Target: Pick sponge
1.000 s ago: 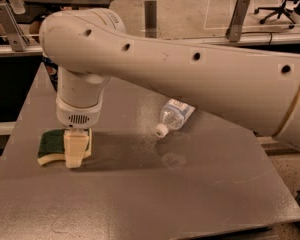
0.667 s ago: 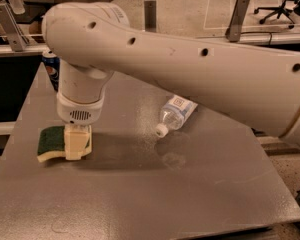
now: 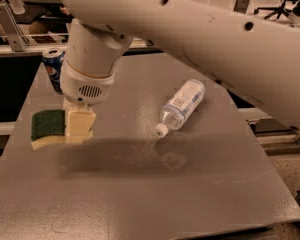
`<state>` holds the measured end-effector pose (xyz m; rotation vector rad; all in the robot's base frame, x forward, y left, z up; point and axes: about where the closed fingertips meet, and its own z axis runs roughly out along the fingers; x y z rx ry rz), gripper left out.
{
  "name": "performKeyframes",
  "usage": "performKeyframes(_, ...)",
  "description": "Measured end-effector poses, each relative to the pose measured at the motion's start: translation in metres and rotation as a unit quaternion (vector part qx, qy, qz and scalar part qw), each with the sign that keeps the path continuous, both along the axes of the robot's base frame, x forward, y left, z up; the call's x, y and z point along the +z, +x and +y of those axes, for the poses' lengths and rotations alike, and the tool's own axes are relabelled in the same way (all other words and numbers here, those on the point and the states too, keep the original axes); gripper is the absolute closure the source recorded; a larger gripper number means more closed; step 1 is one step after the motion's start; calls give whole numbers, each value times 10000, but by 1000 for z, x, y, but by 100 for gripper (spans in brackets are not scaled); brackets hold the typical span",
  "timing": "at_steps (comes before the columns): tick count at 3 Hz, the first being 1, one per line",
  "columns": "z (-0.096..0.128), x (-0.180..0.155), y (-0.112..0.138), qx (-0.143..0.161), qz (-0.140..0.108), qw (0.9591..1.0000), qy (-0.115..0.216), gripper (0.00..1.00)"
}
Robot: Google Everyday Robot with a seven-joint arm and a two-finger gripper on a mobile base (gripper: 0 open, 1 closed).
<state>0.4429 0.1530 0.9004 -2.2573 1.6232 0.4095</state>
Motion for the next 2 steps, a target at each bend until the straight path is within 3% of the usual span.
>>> performKeyframes(2,-8,51,-18,880,-235,9955,262,100)
